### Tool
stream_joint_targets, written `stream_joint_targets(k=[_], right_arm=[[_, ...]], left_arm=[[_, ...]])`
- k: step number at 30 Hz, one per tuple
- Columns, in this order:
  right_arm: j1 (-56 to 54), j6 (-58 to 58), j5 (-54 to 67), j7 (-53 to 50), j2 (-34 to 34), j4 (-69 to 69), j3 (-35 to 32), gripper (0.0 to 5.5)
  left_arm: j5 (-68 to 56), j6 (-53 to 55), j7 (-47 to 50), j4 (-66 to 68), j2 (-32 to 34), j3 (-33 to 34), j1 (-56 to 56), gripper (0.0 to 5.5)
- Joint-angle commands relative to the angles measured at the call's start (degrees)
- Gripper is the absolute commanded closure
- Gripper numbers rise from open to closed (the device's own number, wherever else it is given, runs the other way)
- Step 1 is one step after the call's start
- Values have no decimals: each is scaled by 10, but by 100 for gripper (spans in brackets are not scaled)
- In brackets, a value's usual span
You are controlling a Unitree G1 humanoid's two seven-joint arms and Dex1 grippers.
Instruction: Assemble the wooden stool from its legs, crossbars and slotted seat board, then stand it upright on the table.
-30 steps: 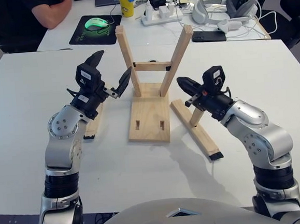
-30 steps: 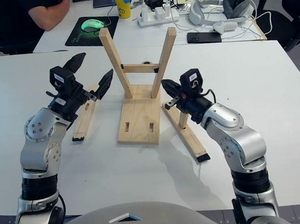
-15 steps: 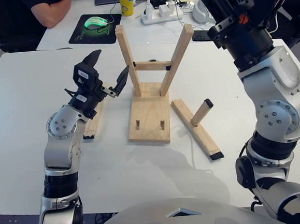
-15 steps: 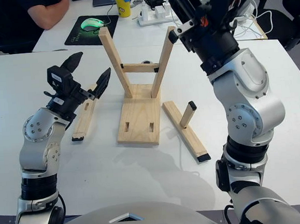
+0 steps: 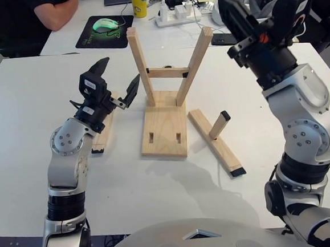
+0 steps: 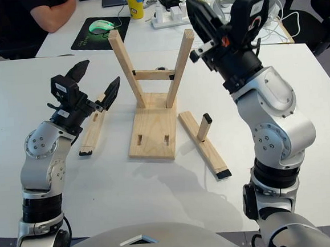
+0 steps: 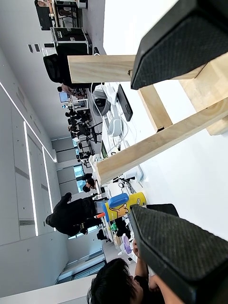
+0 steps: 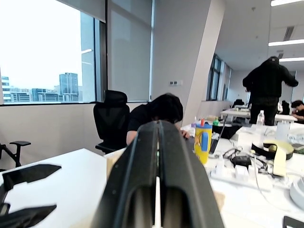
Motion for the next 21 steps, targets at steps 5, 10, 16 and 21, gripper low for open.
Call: stream_joint_targets(k=[5, 10, 16, 21], right_arm=[[61, -15, -14, 21, -5, -11, 18, 546], [62, -16, -15, 25, -7, -13, 22, 546], [27, -14, -12, 14, -8, -26, 15, 546], [-5, -17, -5, 3, -5, -44, 6, 546]], left_arm=[[3, 7, -6, 0, 12, 0, -9, 101], [1, 9, -7, -1, 13, 1, -8, 101], [0, 10, -5, -3, 13, 2, -6, 101], [0, 8, -8, -2, 15, 1, -7, 101]])
